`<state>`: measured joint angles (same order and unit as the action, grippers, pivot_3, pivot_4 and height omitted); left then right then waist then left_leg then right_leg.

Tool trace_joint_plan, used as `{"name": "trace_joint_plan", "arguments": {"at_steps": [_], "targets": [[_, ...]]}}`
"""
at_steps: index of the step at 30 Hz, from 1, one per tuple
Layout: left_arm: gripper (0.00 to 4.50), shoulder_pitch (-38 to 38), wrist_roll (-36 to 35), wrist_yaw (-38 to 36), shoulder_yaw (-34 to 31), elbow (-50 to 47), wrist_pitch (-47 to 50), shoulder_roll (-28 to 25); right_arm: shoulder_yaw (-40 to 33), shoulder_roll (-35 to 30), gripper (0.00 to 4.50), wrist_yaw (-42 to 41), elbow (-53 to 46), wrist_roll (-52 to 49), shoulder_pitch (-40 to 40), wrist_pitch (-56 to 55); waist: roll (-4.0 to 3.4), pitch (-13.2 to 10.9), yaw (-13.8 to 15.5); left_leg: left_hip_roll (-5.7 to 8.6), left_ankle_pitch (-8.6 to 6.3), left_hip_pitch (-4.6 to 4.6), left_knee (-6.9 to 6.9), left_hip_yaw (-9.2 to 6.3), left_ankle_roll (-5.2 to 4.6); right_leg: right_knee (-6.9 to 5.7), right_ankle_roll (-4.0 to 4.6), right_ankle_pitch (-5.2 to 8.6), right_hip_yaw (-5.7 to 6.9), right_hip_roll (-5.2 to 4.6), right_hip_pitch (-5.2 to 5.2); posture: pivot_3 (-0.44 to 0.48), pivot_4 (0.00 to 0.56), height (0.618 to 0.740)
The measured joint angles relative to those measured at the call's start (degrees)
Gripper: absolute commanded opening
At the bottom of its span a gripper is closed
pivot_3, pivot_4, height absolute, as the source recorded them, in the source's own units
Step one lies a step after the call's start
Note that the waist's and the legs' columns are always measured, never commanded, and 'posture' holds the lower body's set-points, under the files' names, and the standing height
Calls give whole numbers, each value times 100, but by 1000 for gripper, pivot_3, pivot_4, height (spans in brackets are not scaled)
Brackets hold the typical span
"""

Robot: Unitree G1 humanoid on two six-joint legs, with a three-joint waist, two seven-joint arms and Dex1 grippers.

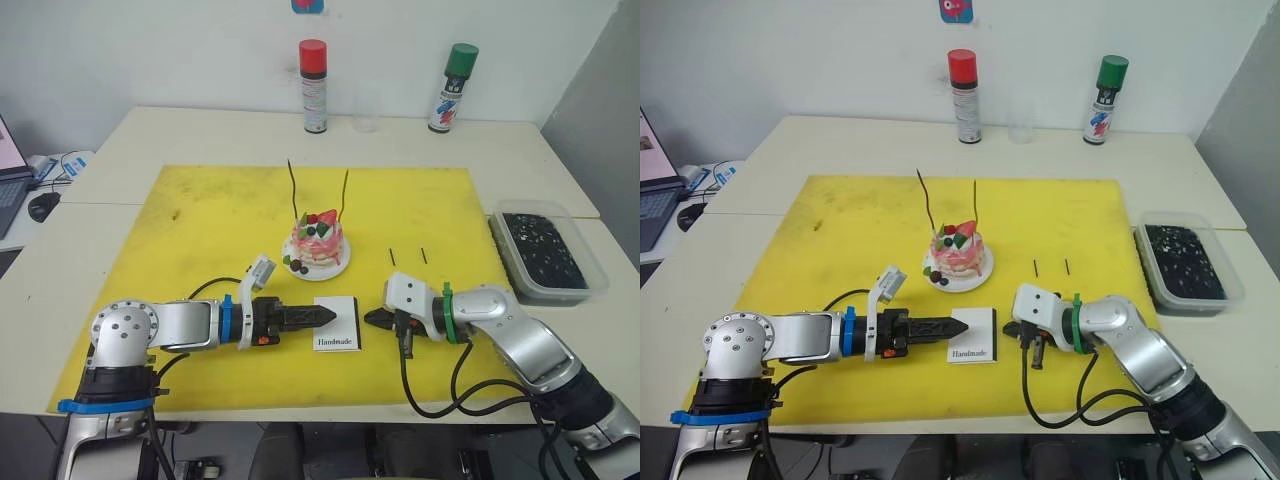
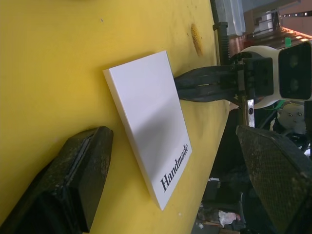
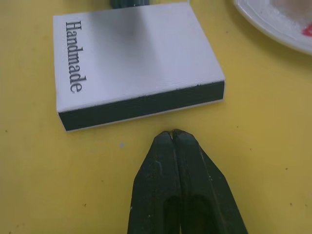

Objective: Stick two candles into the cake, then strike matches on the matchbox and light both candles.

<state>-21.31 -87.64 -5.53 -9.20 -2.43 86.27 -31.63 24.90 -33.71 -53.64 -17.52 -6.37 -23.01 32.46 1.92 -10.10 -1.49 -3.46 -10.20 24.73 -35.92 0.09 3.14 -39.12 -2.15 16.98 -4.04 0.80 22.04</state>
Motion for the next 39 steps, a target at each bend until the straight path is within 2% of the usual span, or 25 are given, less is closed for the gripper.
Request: {"name": "trace_joint_plan", "arguments": {"at_steps": [18,21,28,31,34,39], "targets": [[4500,219,-11,-10,2,-187,-198,34,136,725,14,2,50,-63,-91,320,0,0,11,3,-1,2,5,3,0,9,1,1,-1,-5,1,0,150,740],[3894,252,44,-20,8,-239,-233,33,129,736,0,6,48,-87,-96,406,0,0,11,3,-1,2,6,3,0,9,2,1,-1,-5,2,0,150,740],[1836,195,596,-396,124,-247,-351,-169,36,797,0,148,46,-204,-252,753,-1,-1,-1,1,-1,6,12,6,1,9,6,3,-1,-3,13,0,150,740],[883,60,625,-651,150,-245,-260,-256,-278,810,0,302,-46,-374,-309,1075,0,-3,3,1,-1,15,15,4,1,9,10,3,0,-3,20,0,150,740],[15,-182,314,-980,155,-296,-71,-399,-771,667,0,404,-331,-641,-341,1492,3,-6,0,0,-1,19,21,5,0,10,25,-4,1,-3,23,0,150,740],[15,-250,-39,-1068,255,-378,-32,-355,-1371,56,0,402,-823,-979,-205,1864,3,-7,-3,0,-1,18,35,3,0,11,32,1,2,-1,25,0,150,740]]}}
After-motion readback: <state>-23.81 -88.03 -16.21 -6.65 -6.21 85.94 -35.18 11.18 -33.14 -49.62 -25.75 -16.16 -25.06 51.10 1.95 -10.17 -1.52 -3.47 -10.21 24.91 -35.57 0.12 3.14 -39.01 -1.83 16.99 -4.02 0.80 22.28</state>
